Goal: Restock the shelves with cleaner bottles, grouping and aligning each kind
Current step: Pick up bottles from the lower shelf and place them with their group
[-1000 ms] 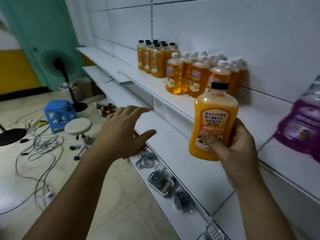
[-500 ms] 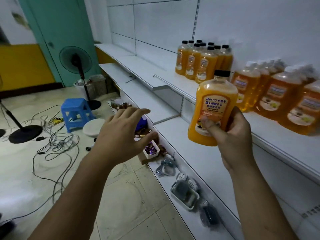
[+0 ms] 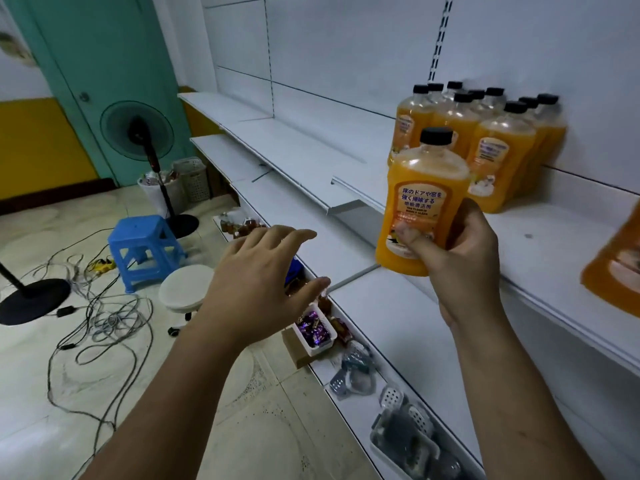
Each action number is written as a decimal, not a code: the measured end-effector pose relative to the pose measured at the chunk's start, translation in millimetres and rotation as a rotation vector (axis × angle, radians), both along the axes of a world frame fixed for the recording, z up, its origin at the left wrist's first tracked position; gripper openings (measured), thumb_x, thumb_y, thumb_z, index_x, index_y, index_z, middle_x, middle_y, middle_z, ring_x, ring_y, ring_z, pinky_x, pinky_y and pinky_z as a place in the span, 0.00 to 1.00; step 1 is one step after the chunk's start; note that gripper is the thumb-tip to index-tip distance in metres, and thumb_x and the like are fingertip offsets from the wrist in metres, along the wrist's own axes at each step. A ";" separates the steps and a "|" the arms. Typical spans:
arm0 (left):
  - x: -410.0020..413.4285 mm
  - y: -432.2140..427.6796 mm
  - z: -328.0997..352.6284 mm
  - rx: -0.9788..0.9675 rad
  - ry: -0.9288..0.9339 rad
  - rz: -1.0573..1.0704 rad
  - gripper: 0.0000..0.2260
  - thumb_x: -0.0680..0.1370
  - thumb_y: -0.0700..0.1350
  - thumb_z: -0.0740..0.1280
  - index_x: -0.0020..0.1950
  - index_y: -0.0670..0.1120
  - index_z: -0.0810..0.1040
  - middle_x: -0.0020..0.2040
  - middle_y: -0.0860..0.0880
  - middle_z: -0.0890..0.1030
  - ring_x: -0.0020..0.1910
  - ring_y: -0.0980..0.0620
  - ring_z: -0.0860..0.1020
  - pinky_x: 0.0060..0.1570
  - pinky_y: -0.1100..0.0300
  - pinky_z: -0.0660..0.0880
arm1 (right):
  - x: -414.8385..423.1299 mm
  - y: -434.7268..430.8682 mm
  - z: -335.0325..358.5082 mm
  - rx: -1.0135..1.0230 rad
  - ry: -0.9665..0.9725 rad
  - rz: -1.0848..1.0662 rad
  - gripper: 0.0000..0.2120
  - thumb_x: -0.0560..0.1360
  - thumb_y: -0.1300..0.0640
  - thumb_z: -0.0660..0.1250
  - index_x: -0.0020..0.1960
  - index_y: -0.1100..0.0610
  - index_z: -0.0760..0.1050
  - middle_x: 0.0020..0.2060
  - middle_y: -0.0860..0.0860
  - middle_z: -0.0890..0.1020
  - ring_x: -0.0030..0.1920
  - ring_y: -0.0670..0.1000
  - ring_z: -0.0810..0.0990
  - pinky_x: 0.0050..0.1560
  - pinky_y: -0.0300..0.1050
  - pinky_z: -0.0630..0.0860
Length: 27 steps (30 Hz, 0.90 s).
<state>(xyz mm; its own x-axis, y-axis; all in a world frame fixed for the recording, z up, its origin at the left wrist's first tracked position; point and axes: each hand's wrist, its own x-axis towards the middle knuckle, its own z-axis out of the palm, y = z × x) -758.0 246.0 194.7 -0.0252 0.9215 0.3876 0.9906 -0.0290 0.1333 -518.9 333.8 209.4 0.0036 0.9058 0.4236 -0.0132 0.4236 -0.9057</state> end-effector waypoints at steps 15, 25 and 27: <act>-59.4 283.3 -14.0 -0.014 -0.109 -0.435 0.34 0.78 0.73 0.55 0.77 0.54 0.70 0.75 0.54 0.73 0.73 0.49 0.72 0.71 0.48 0.69 | -80.3 167.6 23.6 -0.005 -0.004 -0.360 0.24 0.72 0.60 0.81 0.64 0.53 0.78 0.55 0.47 0.87 0.56 0.45 0.86 0.59 0.53 0.83; -51.1 367.9 -12.5 -0.285 -0.173 -0.548 0.31 0.80 0.74 0.51 0.74 0.54 0.65 0.68 0.49 0.77 0.63 0.44 0.79 0.54 0.48 0.75 | -112.4 219.2 25.4 -0.052 -0.094 -0.599 0.25 0.72 0.54 0.81 0.66 0.48 0.77 0.58 0.44 0.86 0.58 0.43 0.85 0.61 0.54 0.83; -49.6 374.6 -12.0 -0.283 -0.136 -0.568 0.31 0.79 0.75 0.49 0.72 0.55 0.65 0.62 0.50 0.79 0.58 0.45 0.81 0.51 0.48 0.77 | -115.8 226.1 24.3 -0.058 -0.109 -0.609 0.25 0.72 0.54 0.81 0.66 0.49 0.77 0.57 0.44 0.86 0.57 0.43 0.85 0.61 0.53 0.83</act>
